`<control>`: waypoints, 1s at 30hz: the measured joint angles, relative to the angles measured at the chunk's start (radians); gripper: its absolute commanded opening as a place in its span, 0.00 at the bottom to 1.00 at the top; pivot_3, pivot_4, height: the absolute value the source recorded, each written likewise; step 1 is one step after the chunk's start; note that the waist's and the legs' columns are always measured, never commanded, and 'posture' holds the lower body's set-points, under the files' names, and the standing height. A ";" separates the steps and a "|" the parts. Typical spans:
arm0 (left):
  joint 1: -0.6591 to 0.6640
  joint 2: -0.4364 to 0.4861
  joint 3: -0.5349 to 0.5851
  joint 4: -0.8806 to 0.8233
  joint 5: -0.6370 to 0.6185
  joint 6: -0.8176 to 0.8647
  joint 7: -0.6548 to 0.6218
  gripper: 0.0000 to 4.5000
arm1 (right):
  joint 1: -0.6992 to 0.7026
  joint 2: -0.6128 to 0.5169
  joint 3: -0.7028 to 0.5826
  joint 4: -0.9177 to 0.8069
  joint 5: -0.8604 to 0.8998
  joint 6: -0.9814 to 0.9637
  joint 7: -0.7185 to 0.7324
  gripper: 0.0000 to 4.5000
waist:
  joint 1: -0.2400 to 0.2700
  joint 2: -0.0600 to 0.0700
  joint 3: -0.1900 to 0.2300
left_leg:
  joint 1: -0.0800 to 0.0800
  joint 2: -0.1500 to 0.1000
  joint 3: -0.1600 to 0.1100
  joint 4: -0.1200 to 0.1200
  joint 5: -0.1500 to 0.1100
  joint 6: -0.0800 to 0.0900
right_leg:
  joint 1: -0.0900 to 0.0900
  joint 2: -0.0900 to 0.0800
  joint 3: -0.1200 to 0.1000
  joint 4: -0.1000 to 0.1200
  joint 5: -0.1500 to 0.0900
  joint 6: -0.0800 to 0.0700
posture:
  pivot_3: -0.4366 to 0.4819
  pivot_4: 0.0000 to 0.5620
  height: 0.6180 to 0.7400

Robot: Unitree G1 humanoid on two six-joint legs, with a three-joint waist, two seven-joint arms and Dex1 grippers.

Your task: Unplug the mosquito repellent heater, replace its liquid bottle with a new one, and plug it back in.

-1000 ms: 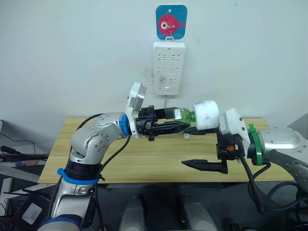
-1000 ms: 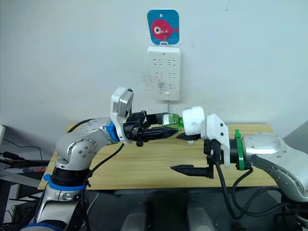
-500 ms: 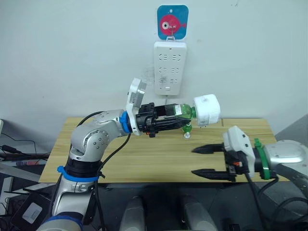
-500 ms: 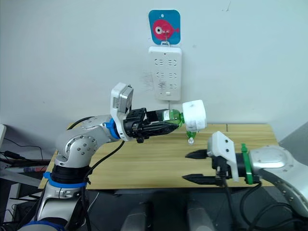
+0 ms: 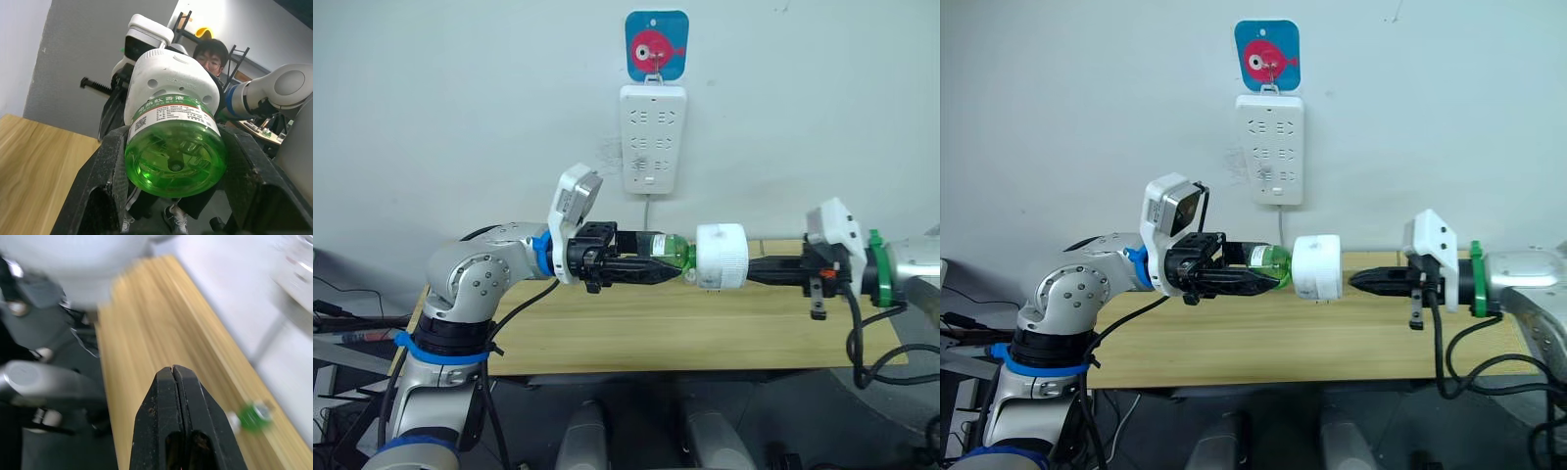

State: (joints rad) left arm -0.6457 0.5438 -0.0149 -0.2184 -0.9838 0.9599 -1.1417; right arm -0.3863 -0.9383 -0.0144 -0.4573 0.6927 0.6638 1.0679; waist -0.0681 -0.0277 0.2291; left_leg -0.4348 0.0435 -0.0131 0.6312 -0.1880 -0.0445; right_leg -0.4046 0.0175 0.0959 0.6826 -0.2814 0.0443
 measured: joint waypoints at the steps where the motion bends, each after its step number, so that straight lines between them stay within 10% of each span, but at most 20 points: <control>1: 0.000 -0.001 0.000 0.000 0.001 0.000 0.001 0.50 | -0.015 0.021 0.013 -0.013 0.011 0.016 -0.006 0.00 | 0.000 0.000 0.000 | 0.000 0.000 0.000 0.000 0.000 0.000 | 0.000 0.000 0.000 0.000 0.000 0.000 | 0.40 0.31 1.00; 17: 0.007 -0.023 -0.089 0.033 0.238 -0.242 -0.019 0.50 | -0.182 0.097 -0.073 -0.135 0.436 0.289 -0.240 0.00 | 0.008 0.000 0.000 | 0.000 0.000 0.000 0.000 0.000 0.000 | 0.000 0.000 0.000 0.000 0.000 0.000 | 0.40 0.33 1.00; 30: 0.031 0.022 -0.102 0.019 0.203 -0.190 -0.096 0.50 | -0.244 0.153 -0.078 0.061 0.366 0.297 -0.286 0.00 | 0.009 0.000 0.000 | 0.000 0.000 0.001 0.000 0.000 0.000 | 0.000 0.000 0.000 0.000 0.000 0.000 | 0.42 0.33 1.00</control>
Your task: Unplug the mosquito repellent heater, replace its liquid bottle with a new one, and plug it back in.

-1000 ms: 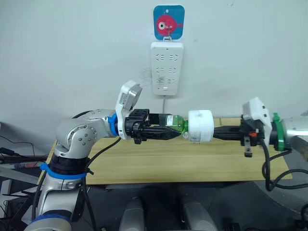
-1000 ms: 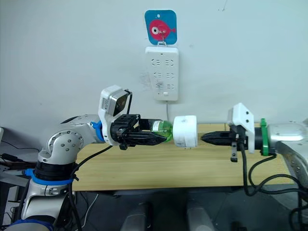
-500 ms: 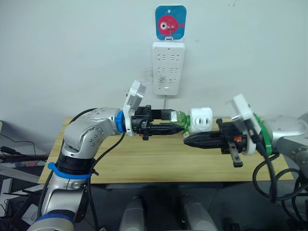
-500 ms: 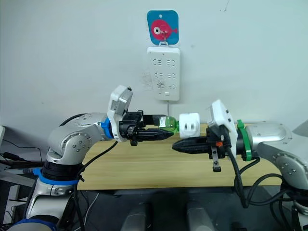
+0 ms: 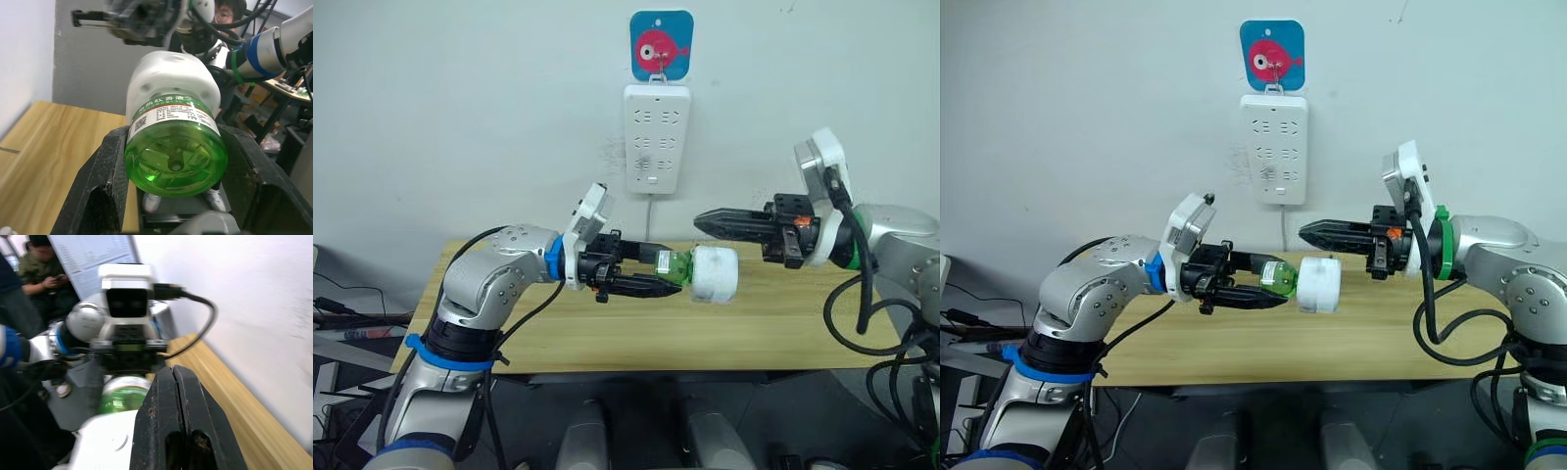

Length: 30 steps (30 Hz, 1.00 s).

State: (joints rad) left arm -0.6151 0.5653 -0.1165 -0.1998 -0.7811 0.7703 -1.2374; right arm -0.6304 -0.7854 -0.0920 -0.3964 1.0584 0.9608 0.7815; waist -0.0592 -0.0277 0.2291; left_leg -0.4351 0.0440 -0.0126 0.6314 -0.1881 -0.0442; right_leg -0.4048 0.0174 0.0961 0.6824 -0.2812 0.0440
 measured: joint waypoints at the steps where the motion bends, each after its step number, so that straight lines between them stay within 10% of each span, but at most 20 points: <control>1: -0.001 0.000 0.005 0.000 -0.019 0.021 0.003 0.50 | 0.005 -0.002 0.002 0.005 -0.018 -0.008 0.011 0.00 | 0.000 0.000 0.000 | 0.000 0.000 0.000 0.000 0.000 0.000 | 0.000 0.000 0.000 0.000 0.000 0.000 | 0.42 0.33 1.00; 13: -0.030 -0.038 0.083 0.006 -0.135 0.112 0.095 0.50 | 0.139 -0.023 0.079 -0.087 -0.044 0.036 0.071 0.00 | -0.001 0.000 0.000 | 0.000 0.000 -0.001 0.000 0.000 0.000 | 0.000 0.000 0.000 0.000 0.000 0.000 | 0.41 0.33 1.00; 30: -0.016 -0.062 -0.003 0.058 0.123 -0.174 0.054 0.50 | 0.101 -0.038 0.005 -0.158 0.209 0.127 -0.060 0.00 | 0.000 0.000 0.000 | 0.000 0.000 0.000 0.000 0.000 0.000 | 0.000 0.000 0.000 0.000 0.000 0.000 | 0.41 0.33 1.00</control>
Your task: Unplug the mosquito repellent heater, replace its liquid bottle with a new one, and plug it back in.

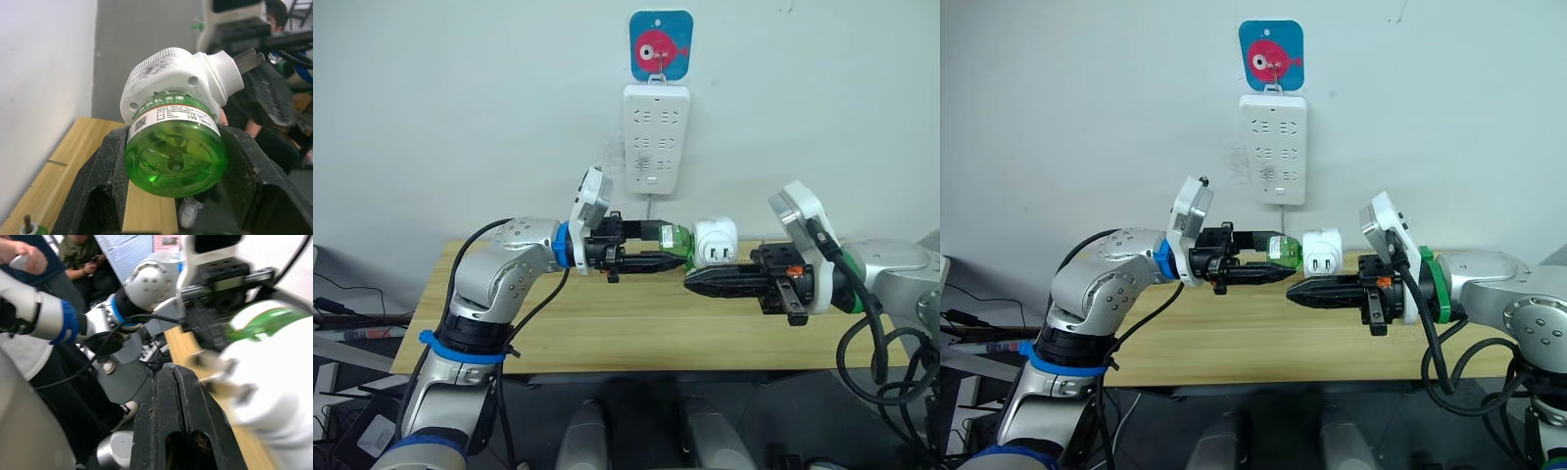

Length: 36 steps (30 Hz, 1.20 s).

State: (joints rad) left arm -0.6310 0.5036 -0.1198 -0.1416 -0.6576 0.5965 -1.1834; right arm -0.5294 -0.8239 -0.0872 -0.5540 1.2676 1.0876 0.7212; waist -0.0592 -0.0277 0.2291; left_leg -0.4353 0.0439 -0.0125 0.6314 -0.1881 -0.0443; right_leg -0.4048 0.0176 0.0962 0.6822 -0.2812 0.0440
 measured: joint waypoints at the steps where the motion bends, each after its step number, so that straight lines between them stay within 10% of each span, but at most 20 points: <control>1: 0.007 0.003 -0.002 0.000 0.008 -0.015 -0.009 0.50 | 0.000 -0.003 0.000 0.006 -0.005 -0.005 0.005 0.00 | 0.000 0.000 0.000 | 0.000 0.000 0.000 0.000 0.000 0.000 | 0.000 0.000 0.000 0.000 0.000 0.000 | 0.41 0.33 1.00; 36: 0.061 0.021 -0.032 0.000 0.110 -0.125 -0.051 0.50 | -0.118 0.049 -0.025 0.158 0.061 0.111 -0.162 0.00 | 0.000 0.000 0.000 | 0.000 0.000 0.000 0.000 0.000 0.000 | 0.000 0.000 0.000 0.000 0.000 0.000 | 0.42 0.33 1.00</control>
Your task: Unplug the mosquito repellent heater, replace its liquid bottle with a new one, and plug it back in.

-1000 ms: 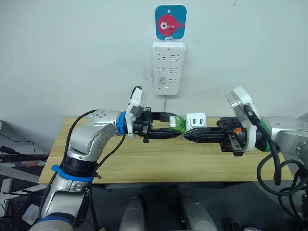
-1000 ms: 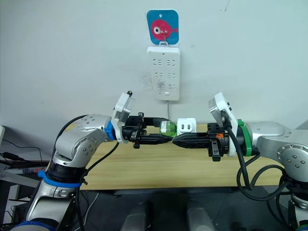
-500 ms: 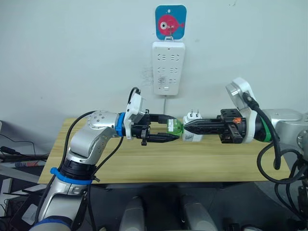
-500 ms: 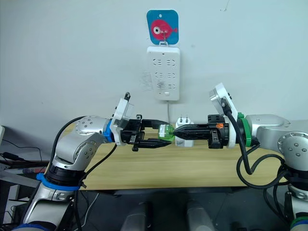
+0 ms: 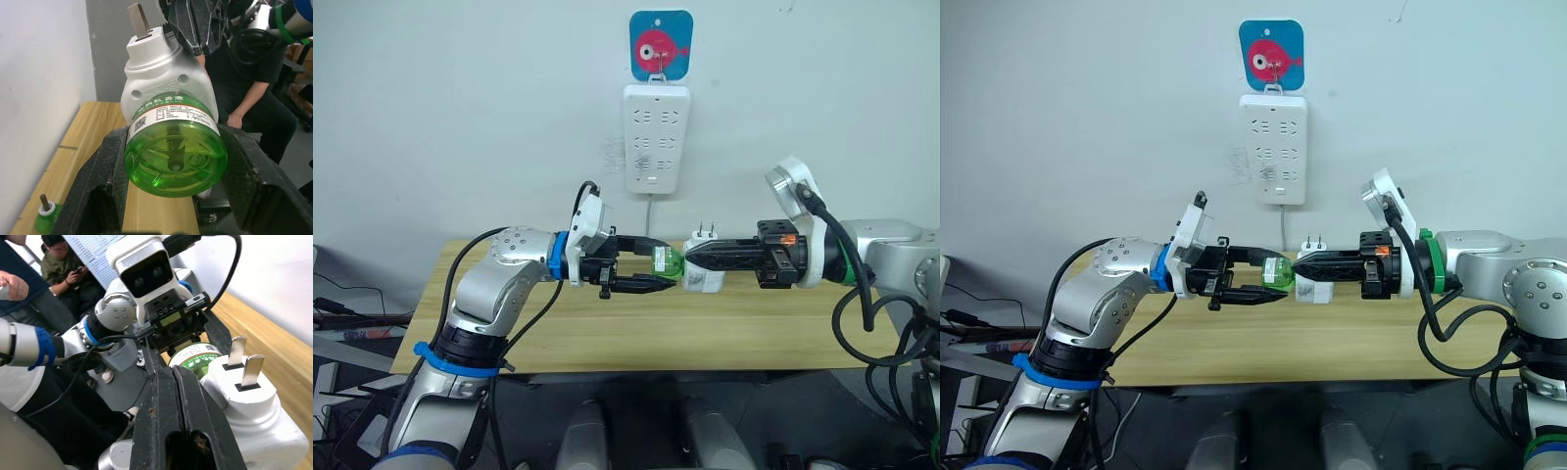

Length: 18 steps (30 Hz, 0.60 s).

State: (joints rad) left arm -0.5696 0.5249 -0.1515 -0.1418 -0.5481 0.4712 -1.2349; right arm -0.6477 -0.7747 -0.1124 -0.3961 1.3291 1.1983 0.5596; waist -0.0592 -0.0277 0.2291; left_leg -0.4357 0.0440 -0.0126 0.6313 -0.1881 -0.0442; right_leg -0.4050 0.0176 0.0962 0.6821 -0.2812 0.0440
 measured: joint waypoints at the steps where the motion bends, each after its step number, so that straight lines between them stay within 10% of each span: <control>1: 0.000 -0.007 0.002 0.001 -0.003 0.017 0.011 0.50 | 0.008 0.006 -0.024 -0.003 -0.002 -0.014 -0.023 0.00 | 0.000 0.000 0.000 | 0.000 0.000 0.000 0.000 0.000 0.000 | 0.000 0.000 0.000 0.000 0.000 0.000 | 0.42 0.33 1.00; 6: 0.015 -0.047 0.024 0.015 -0.050 0.097 0.072 0.50 | 0.072 0.076 -0.149 -0.021 0.068 -0.095 -0.251 0.24 | -0.001 0.000 0.000 | 0.000 0.000 0.000 -0.001 0.000 0.000 | 0.000 0.000 0.000 0.000 0.000 0.000 | 0.39 0.33 1.00; 15: -0.022 -0.241 0.210 0.104 -0.267 0.365 0.373 0.50 | 0.435 0.223 -0.296 -0.205 0.060 -0.295 -0.558 0.96 | -0.006 -0.001 0.000 | -0.001 0.000 0.000 0.000 0.000 0.000 | 0.000 0.000 0.000 0.000 0.000 0.000 | 0.32 0.34 1.00; 18: -0.034 -0.310 0.287 0.119 -0.390 0.492 0.500 0.50 | 0.519 0.348 -0.289 -0.270 0.034 -0.394 -0.639 1.00 | -0.026 0.000 -0.001 | -0.001 0.000 -0.001 0.000 0.000 0.000 | 0.000 0.000 0.000 0.001 0.000 0.001 | 0.30 0.34 1.00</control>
State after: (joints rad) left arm -0.6040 0.2151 0.1360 -0.0231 -0.9382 0.9629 -0.7346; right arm -0.1286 -0.4262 -0.4017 -0.6664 1.3635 0.8039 -0.0796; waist -0.0848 -0.0281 0.2286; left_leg -0.4367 0.0440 -0.0135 0.6316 -0.1880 -0.0444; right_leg -0.4053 0.0177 0.0961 0.6829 -0.2811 0.0447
